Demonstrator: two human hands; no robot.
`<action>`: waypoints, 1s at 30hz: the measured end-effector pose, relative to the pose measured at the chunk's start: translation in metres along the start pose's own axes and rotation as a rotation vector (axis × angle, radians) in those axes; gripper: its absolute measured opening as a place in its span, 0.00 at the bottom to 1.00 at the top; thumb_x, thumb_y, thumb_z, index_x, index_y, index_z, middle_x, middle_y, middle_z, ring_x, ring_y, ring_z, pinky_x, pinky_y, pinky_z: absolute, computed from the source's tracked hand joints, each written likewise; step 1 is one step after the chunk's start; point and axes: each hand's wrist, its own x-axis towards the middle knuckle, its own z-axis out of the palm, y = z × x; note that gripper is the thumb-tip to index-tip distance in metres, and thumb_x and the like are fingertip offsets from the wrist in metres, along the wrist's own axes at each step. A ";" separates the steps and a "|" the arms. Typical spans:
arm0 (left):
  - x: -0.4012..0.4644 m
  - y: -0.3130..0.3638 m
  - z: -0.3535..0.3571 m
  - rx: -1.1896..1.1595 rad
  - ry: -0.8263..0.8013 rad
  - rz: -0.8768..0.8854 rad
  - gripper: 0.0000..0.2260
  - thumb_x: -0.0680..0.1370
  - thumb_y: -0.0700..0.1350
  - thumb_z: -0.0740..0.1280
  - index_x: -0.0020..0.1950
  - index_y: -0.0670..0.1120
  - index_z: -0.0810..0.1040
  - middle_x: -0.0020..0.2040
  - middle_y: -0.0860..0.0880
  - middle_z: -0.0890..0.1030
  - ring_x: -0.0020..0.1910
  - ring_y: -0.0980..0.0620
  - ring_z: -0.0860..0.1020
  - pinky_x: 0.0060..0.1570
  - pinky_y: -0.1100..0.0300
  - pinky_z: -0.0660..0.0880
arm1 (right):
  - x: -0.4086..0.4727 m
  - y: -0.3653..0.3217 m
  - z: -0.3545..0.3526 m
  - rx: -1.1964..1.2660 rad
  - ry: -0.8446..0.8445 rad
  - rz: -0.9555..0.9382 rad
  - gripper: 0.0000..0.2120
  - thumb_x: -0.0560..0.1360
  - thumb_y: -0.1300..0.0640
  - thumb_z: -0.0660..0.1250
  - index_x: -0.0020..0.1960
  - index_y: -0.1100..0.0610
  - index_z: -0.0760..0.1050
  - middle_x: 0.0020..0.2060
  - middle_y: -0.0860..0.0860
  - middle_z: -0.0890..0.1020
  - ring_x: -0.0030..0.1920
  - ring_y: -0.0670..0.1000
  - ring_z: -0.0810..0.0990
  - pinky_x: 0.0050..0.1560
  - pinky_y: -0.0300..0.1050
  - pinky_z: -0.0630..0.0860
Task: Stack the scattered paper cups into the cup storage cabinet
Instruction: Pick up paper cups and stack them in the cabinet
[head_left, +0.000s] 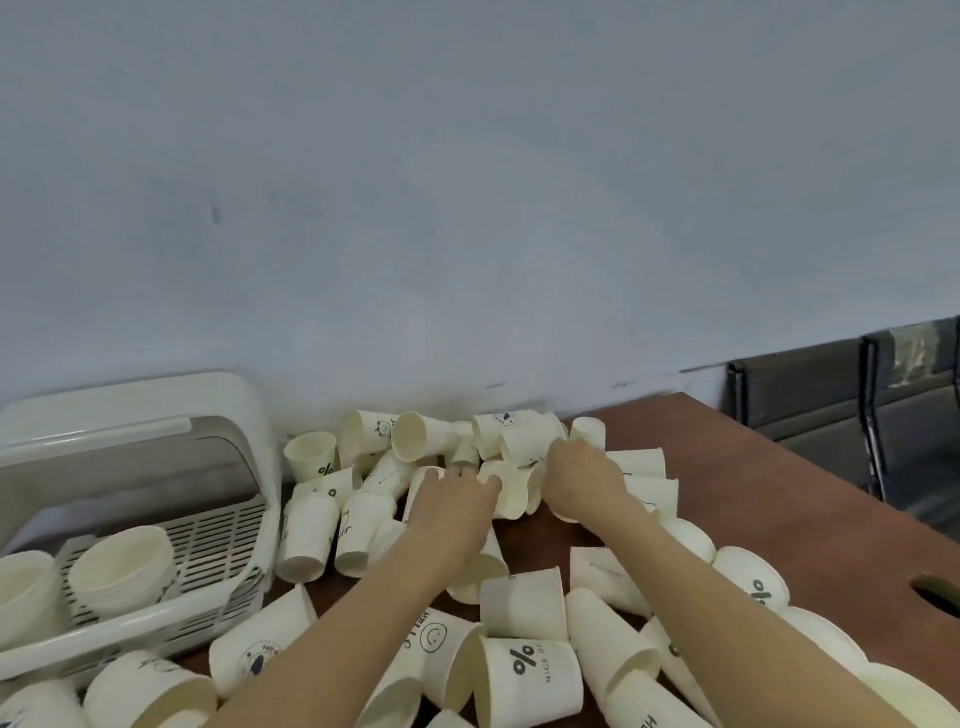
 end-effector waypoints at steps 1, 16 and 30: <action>0.006 0.001 0.003 0.009 0.004 0.007 0.19 0.75 0.35 0.61 0.65 0.47 0.68 0.57 0.44 0.75 0.57 0.44 0.73 0.52 0.52 0.67 | 0.006 0.003 0.002 0.009 -0.001 0.013 0.11 0.74 0.64 0.58 0.55 0.61 0.73 0.54 0.57 0.77 0.55 0.59 0.77 0.46 0.48 0.70; 0.033 -0.008 0.026 0.083 -0.032 0.025 0.12 0.72 0.32 0.66 0.53 0.43 0.77 0.52 0.45 0.79 0.56 0.44 0.74 0.54 0.52 0.66 | 0.074 0.017 0.038 0.394 -0.079 0.192 0.17 0.72 0.65 0.62 0.60 0.62 0.70 0.38 0.51 0.75 0.41 0.54 0.75 0.29 0.40 0.64; -0.009 -0.020 -0.005 -0.008 0.171 -0.090 0.09 0.75 0.35 0.61 0.53 0.45 0.73 0.48 0.47 0.78 0.50 0.45 0.74 0.53 0.54 0.65 | 0.045 -0.011 0.019 0.610 0.289 0.088 0.09 0.77 0.60 0.57 0.48 0.60 0.76 0.38 0.57 0.82 0.41 0.59 0.79 0.40 0.49 0.74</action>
